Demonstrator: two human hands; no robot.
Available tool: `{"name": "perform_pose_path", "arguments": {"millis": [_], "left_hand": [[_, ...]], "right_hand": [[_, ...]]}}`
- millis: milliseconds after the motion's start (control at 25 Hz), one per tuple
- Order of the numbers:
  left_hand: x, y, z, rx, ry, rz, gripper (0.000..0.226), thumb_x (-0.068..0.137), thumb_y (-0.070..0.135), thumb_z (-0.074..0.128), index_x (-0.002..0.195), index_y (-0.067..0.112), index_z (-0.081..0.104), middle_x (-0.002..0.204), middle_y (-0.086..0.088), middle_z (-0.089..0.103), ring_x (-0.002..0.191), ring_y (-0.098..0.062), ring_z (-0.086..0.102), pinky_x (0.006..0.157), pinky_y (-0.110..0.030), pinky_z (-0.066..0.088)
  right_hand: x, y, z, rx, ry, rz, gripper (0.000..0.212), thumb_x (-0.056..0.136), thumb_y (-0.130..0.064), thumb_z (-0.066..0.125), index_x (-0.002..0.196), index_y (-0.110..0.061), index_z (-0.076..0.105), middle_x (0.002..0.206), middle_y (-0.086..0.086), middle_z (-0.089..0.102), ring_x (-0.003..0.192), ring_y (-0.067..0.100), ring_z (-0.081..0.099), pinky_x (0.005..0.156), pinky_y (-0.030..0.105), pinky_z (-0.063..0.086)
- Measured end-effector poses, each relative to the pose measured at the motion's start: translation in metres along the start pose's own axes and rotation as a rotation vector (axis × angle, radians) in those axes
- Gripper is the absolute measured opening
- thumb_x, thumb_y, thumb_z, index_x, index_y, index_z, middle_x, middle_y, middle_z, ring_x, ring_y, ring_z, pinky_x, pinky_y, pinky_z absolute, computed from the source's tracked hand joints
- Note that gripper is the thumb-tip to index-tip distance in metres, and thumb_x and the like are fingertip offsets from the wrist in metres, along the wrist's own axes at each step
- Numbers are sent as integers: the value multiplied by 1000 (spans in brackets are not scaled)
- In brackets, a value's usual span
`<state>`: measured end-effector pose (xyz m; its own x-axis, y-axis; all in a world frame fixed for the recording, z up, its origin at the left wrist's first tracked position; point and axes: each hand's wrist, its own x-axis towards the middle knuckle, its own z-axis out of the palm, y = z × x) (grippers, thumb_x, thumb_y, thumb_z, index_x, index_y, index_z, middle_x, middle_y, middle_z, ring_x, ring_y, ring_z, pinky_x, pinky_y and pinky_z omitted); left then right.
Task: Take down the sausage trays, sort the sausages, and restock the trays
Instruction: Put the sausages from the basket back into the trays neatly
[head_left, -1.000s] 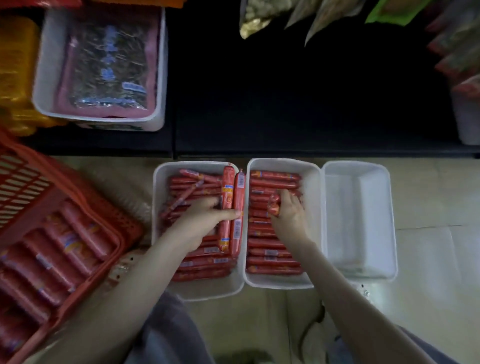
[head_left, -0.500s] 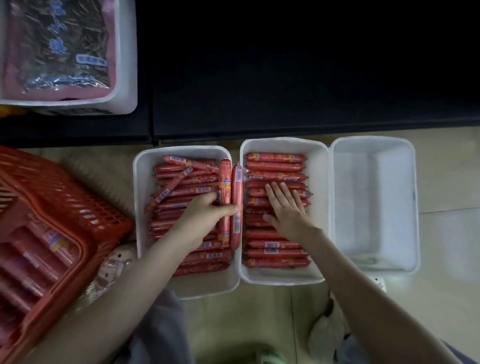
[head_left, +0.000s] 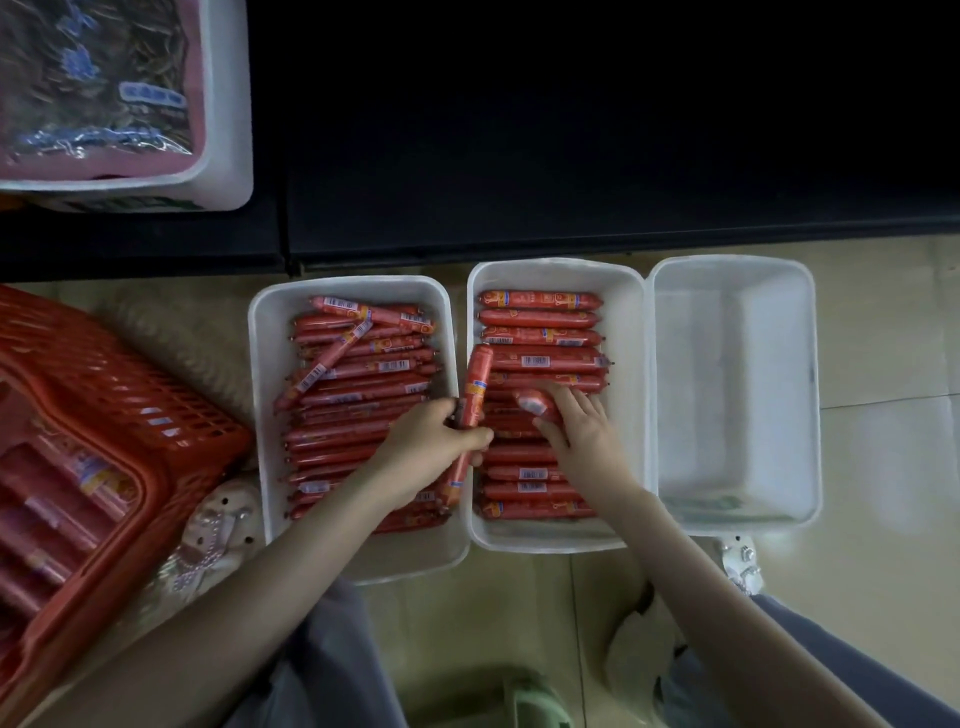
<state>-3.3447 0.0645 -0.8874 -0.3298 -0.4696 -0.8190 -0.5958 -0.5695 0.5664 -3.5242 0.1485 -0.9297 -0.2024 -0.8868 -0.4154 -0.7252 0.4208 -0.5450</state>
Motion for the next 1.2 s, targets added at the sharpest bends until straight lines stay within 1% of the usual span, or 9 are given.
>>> {"name": "perform_pose_path", "arguments": {"millis": [160, 320, 440, 600, 680, 800, 920, 1080, 1200], "left_hand": [[4, -8, -2, 125, 72, -26, 15, 89, 25, 62, 100, 15, 59, 82, -4, 69, 66, -13, 64, 60, -25, 51], [3, -10, 0, 201, 64, -15, 17, 92, 22, 56, 109, 19, 54, 86, -5, 66, 68, -13, 61, 58, -24, 48], [2, -8, 1, 481, 124, 150, 24, 93, 23, 56, 116, 20, 53, 85, 0, 63, 70, -15, 61, 56, -22, 39], [-1, -2, 10, 776, 124, 362, 40, 91, 30, 59, 128, 16, 52, 110, -3, 67, 101, -21, 62, 74, -22, 40], [-4, 0, 13, 807, 115, 412, 41, 94, 30, 55, 132, 19, 49, 124, 1, 60, 111, -17, 56, 84, -21, 39], [-1, 0, 7, 850, 203, 452, 46, 96, 30, 50, 140, 18, 40, 137, 0, 47, 127, -18, 41, 103, -27, 33], [-2, -2, 2, 932, 149, 427, 49, 96, 30, 49, 142, 16, 36, 142, -1, 40, 134, -18, 33, 111, -31, 29], [-25, 8, -16, 980, 174, 468, 41, 98, 29, 45, 138, 20, 42, 137, 3, 45, 124, -15, 45, 98, -28, 39], [-66, 24, -53, 950, 221, 502, 35, 99, 32, 42, 133, 26, 45, 137, 8, 47, 124, -13, 48, 96, -27, 39]], "right_hand": [[21, 24, 16, -324, -54, -215, 57, 88, -8, 63, 141, -14, 43, 130, 9, 55, 113, 31, 52, 96, 54, 44], [23, 10, 20, -454, -191, -156, 78, 90, -3, 49, 152, -23, 6, 157, 5, 13, 140, 27, 15, 115, 47, 12], [6, -13, 15, -316, 177, -380, 71, 87, -16, 57, 149, -10, 23, 148, 10, 34, 136, 26, 27, 112, 48, 22], [-4, -17, 25, -388, 224, -663, 50, 87, -18, 57, 134, -7, 43, 108, 8, 63, 106, 25, 57, 104, 43, 37], [-5, -2, 24, -445, 227, -603, 47, 85, -12, 65, 128, -9, 45, 96, 6, 63, 88, 25, 60, 89, 41, 49], [-8, 31, 20, -533, 121, -347, 68, 68, -15, 84, 128, -11, 52, 105, 6, 64, 93, 26, 63, 79, 40, 54], [-11, 48, 24, -648, -96, -215, 82, 73, -22, 78, 144, -12, 38, 136, 9, 52, 120, 30, 53, 99, 46, 45], [-24, 20, 13, -573, -214, -47, 76, 93, -31, 51, 152, -14, 7, 157, 9, 18, 142, 29, 23, 116, 46, 18], [-29, -37, -5, -586, -41, -173, 77, 82, -12, 62, 148, -6, 24, 145, 15, 41, 129, 33, 44, 106, 49, 37]]}}
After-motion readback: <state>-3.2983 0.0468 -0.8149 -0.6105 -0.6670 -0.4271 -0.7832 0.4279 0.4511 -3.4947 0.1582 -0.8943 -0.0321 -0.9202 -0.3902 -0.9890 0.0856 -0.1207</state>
